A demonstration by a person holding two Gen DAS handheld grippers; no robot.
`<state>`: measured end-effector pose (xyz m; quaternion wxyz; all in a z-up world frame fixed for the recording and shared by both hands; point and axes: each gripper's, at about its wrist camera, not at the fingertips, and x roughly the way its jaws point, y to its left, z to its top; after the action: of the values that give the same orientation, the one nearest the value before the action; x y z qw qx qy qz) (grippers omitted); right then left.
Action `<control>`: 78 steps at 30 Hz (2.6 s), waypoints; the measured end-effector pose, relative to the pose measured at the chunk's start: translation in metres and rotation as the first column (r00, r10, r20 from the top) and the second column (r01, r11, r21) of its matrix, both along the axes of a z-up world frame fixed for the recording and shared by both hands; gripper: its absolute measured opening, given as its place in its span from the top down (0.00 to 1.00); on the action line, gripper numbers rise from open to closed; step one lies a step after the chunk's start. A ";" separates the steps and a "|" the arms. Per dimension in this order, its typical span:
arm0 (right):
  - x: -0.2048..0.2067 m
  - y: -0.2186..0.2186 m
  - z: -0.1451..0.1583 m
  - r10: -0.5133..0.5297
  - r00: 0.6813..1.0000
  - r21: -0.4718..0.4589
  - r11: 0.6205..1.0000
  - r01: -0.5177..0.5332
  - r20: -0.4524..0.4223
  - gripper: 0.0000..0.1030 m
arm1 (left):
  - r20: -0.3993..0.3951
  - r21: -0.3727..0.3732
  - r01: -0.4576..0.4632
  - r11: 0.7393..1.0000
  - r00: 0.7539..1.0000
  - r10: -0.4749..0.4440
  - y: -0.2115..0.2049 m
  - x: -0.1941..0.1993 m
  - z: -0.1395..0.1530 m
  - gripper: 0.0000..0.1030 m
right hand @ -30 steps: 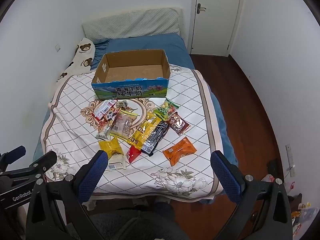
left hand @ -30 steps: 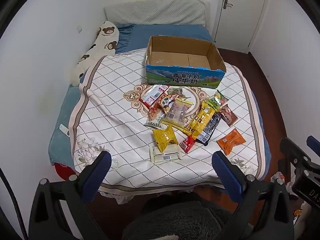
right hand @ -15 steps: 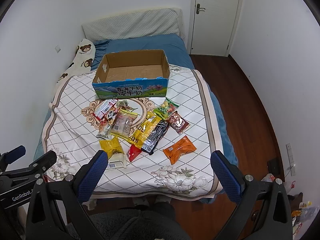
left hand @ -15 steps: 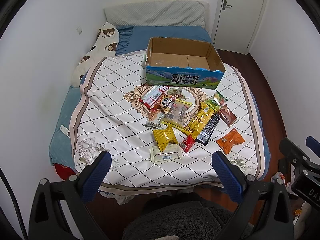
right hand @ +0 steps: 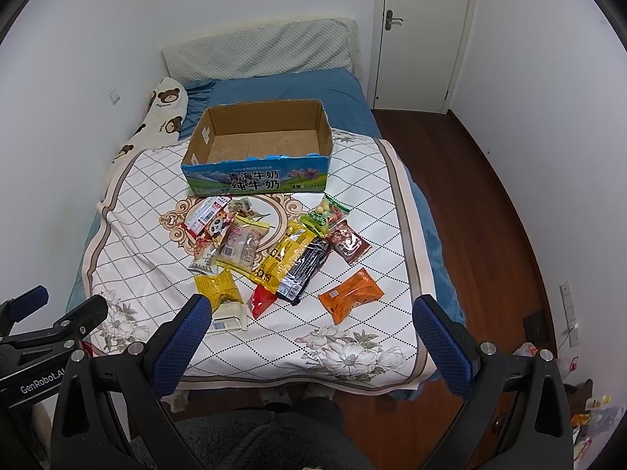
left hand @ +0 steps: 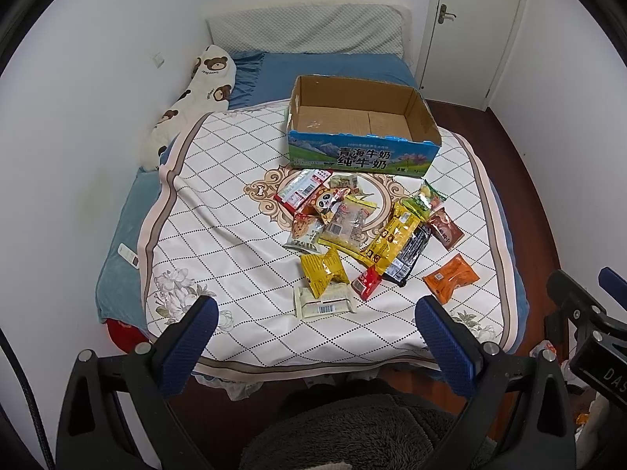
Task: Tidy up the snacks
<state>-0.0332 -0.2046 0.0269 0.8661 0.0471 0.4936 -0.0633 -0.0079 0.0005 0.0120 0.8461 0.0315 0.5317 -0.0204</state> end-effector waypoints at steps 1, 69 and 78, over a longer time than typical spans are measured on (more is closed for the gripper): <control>0.000 0.000 0.000 0.000 1.000 0.000 1.000 0.000 0.001 0.00 | 0.000 -0.001 -0.001 1.000 1.000 0.001 0.000 0.000 0.002 0.00; 0.110 -0.044 -0.202 -0.131 0.952 0.244 0.949 0.201 -0.277 0.00 | -0.175 0.143 -0.067 0.988 0.980 0.091 0.037 0.112 -0.152 0.00; 0.188 -0.036 -0.346 -0.139 0.884 0.293 0.911 0.291 -0.445 0.00 | -0.295 0.217 0.107 0.970 0.955 -0.039 0.001 0.193 -0.248 0.00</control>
<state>0.1547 -0.2407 -0.3188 0.7061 0.2419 0.6607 -0.0799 0.1848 0.0019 -0.2364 0.7486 0.1459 0.6467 0.0055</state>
